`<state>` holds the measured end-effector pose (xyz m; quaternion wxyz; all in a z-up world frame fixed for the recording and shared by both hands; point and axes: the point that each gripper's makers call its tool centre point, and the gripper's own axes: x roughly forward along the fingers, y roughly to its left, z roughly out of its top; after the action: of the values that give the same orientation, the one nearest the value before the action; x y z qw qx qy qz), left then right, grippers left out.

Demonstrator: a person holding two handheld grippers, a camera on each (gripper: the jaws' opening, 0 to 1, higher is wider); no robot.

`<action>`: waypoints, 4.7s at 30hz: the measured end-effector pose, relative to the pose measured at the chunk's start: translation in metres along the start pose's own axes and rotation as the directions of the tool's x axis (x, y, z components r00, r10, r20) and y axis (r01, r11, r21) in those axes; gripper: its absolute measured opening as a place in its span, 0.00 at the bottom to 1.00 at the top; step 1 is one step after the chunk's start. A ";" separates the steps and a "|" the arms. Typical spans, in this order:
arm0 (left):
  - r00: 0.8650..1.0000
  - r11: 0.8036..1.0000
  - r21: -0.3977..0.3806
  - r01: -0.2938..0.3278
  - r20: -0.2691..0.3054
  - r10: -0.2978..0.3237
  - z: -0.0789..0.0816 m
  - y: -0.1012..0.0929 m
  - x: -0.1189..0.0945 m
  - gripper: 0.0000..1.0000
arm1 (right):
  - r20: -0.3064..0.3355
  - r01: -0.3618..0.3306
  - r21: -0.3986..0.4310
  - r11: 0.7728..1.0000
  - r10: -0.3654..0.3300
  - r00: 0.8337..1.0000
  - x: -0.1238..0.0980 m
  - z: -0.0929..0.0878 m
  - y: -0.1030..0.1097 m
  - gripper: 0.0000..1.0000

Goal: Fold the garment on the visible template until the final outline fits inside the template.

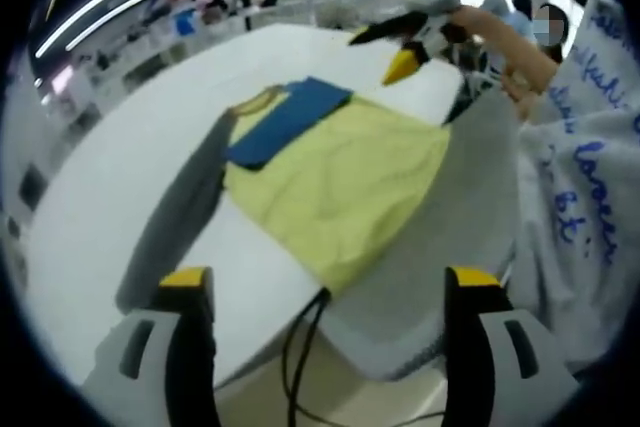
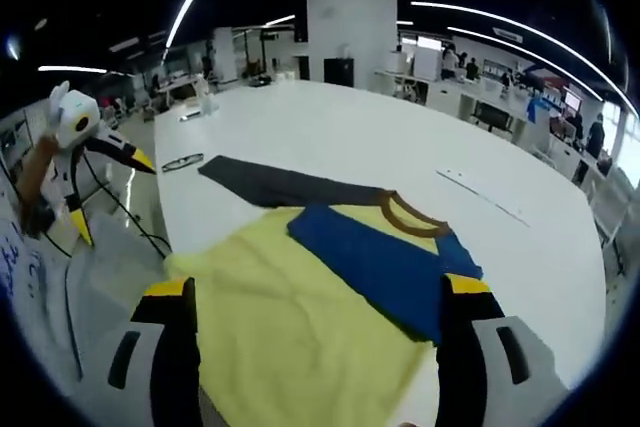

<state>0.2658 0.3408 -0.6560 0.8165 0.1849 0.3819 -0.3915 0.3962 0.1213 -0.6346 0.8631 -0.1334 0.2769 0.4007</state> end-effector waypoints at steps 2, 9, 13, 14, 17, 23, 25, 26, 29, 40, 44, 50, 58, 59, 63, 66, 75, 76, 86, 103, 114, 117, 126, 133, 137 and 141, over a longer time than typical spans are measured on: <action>1.000 1.000 0.001 0.002 -0.005 -0.002 0.000 0.000 0.000 0.92 | -0.004 0.004 0.007 1.000 -0.004 1.000 -0.003 -0.002 0.001 1.00; 1.000 1.000 -0.001 -0.001 -0.009 0.001 -0.001 0.002 0.000 0.92 | 0.002 0.018 0.003 1.000 -0.018 1.000 -0.019 -0.006 0.007 1.00; 1.000 1.000 0.000 -0.003 -0.014 0.003 -0.001 0.004 0.000 0.92 | 0.002 0.043 -0.024 0.999 -0.043 0.999 -0.029 -0.004 0.007 1.00; 1.000 1.000 0.000 -0.003 -0.014 0.003 0.000 0.004 0.000 0.92 | -0.004 0.047 -0.036 0.998 -0.047 0.999 -0.031 -0.004 0.007 1.00; 1.000 1.000 0.001 -0.001 -0.013 0.001 0.000 0.004 0.001 0.92 | -0.008 0.044 -0.049 0.998 -0.045 0.999 -0.036 -0.005 0.012 1.00; 1.000 1.000 0.002 0.001 -0.017 -0.001 0.000 0.005 0.001 0.92 | -0.012 0.048 -0.060 0.997 -0.049 0.999 -0.044 -0.008 0.017 1.00; 1.000 1.000 0.003 0.003 -0.017 -0.003 0.000 0.004 0.001 0.91 | -0.020 0.055 -0.060 0.997 -0.056 0.998 -0.046 -0.011 0.016 1.00; 1.000 1.000 0.006 0.006 -0.017 -0.006 0.001 0.004 0.001 0.91 | -0.021 0.057 -0.060 0.997 -0.059 0.998 -0.048 -0.012 0.016 1.00; 1.000 1.000 0.003 0.005 -0.020 -0.005 0.000 0.005 0.002 0.91 | -0.023 0.056 -0.060 0.997 -0.057 0.998 -0.053 -0.014 0.018 1.00; 0.999 1.000 -0.005 -0.005 -0.040 0.005 -0.007 0.009 0.004 0.91 | -0.034 0.048 -0.068 0.997 -0.051 0.998 -0.069 -0.023 0.026 1.00; 0.999 1.000 -0.012 -0.010 -0.040 0.010 -0.008 0.012 0.005 0.91 | -0.035 0.051 -0.041 0.998 -0.052 0.998 -0.075 -0.028 0.028 1.00; 0.999 0.999 -0.025 -0.021 -0.044 0.019 -0.012 0.018 0.004 0.91 | -0.045 0.058 -0.022 0.998 -0.059 0.997 -0.081 -0.035 0.030 1.00; 0.997 0.997 -0.055 -0.050 -0.054 0.047 -0.019 0.035 0.001 0.90 | -0.034 0.052 0.014 0.999 -0.051 0.998 -0.089 -0.036 0.032 1.00; 0.997 0.997 -0.058 -0.058 -0.052 0.055 -0.019 0.038 0.000 0.89 | -0.038 0.052 0.014 0.999 -0.051 0.998 -0.089 -0.037 0.032 1.00; 0.993 0.992 -0.055 -0.112 -0.054 0.109 -0.023 0.055 -0.003 0.86 | -0.058 0.063 0.015 0.998 -0.062 0.996 -0.093 -0.044 0.032 1.00; 0.990 0.990 -0.062 -0.128 -0.064 0.124 -0.028 0.066 -0.004 0.85 | -0.053 0.070 0.030 0.997 -0.068 0.996 -0.095 -0.045 0.031 1.00; 0.984 0.979 -0.108 -0.175 -0.056 0.169 -0.039 0.109 -0.010 0.81 | -0.038 0.069 0.035 0.997 -0.068 0.997 -0.092 -0.042 0.031 1.00; 0.982 0.976 -0.116 -0.182 -0.063 0.176 -0.043 0.114 -0.010 0.80 | -0.032 0.066 0.043 0.997 -0.065 0.997 -0.092 -0.041 0.031 1.00; 0.971 0.953 -0.195 -0.234 -0.086 0.221 -0.067 0.150 -0.002 0.66 | -0.043 0.087 0.048 0.995 -0.085 0.995 -0.096 -0.045 0.030 1.00; 0.942 0.892 -0.314 -0.326 -0.031 0.334 -0.071 0.227 -0.011 0.39 | -0.045 0.095 0.043 0.995 -0.093 0.995 -0.100 -0.047 0.032 1.00; 0.903 0.838 -0.344 -0.423 -0.078 0.423 -0.093 0.262 -0.016 0.25 | -0.053 0.104 0.047 0.993 -0.102 0.993 -0.102 -0.048 0.031 1.00; 0.894 0.819 -0.372 -0.438 -0.084 0.440 -0.100 0.272 -0.016 0.21 | -0.057 0.104 0.046 0.994 -0.101 0.993 -0.101 -0.048 0.031 1.00; 0.898 0.783 -0.451 -0.427 -0.111 0.426 -0.120 0.291 0.001 0.15 | -0.060 0.095 0.027 0.995 -0.093 0.994 -0.101 -0.043 0.034 1.00; 0.901 0.767 -0.478 -0.428 -0.155 0.406 -0.138 0.300 0.012 0.17 | -0.068 0.101 0.020 0.995 -0.100 0.993 -0.105 -0.043 0.034 1.00; 0.898 0.757 -0.491 -0.432 -0.161 0.409 -0.140 0.304 0.014 0.17 | -0.075 0.094 0.018 0.995 -0.092 0.993 -0.104 -0.043 0.038 1.00; 0.901 0.756 -0.494 -0.429 -0.168 0.401 -0.141 0.304 0.017 0.18 | -0.076 0.096 0.017 0.995 -0.094 0.993 -0.103 -0.042 0.039 1.00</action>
<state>0.4425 0.6070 -0.7588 0.8915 0.0475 0.4437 -0.0781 0.2964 0.0639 -0.6084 0.8716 -0.1526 0.3064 0.3511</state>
